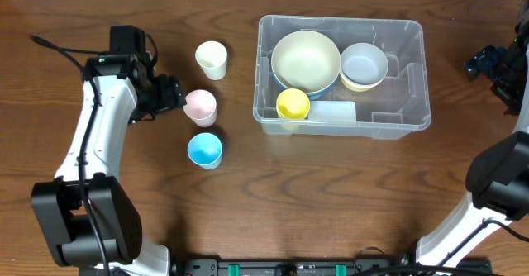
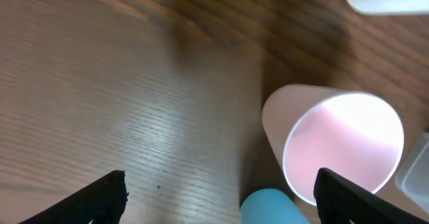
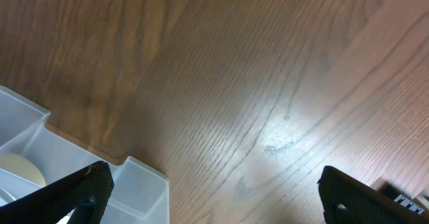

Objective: Pack container
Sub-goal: 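Move the left gripper to the pink cup and grasp it, then lift the pink cup and carry it over the container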

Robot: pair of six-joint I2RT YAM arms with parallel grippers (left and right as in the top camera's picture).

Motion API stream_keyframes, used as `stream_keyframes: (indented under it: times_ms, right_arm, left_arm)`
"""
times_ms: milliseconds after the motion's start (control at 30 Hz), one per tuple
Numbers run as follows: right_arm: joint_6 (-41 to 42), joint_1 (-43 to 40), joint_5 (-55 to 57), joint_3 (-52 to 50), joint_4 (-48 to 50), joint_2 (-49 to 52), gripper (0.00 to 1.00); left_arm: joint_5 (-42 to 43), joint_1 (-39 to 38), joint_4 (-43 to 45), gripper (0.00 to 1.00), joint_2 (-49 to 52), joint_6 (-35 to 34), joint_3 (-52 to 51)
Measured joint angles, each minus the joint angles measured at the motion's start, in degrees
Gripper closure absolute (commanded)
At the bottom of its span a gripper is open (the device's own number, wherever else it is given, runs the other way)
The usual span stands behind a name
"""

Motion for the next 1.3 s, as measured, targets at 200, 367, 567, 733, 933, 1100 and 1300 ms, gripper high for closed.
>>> stream_keyframes:
  times_ms: [200, 367, 567, 733, 933, 1100, 1300]
  right_arm:
    - [0.0, 0.0, 0.0, 0.0, 0.0, 0.0, 0.01]
    - [0.0, 0.0, 0.0, 0.0, 0.0, 0.0, 0.01]
    - [0.0, 0.0, 0.0, 0.0, 0.0, 0.0, 0.01]
    - [0.0, 0.0, 0.0, 0.0, 0.0, 0.0, 0.01]
    - [0.0, 0.0, 0.0, 0.0, 0.0, 0.0, 0.01]
    - [0.0, 0.0, 0.0, 0.0, 0.0, 0.0, 0.01]
    - [0.0, 0.0, 0.0, 0.0, 0.0, 0.0, 0.01]
  left_arm:
    - [1.4, -0.2, 0.6, 0.11, 0.0, 1.9, -0.6]
    - [1.5, -1.7, 2.2, 0.12, 0.8, 2.3, -0.6]
    - [1.8, -4.9, 3.0, 0.12, 6.0, 2.4, -0.6]
    - [2.2, -5.6, 3.6, 0.37, 9.7, 2.2, -0.7]
    - [2.4, -5.6, 4.7, 0.88, 10.2, 2.2, -0.7]
    - [2.4, -5.6, 4.0, 0.94, 10.2, 2.3, -0.5]
    - [2.4, -5.6, -3.0, 0.94, 10.0, 2.3, 7.1]
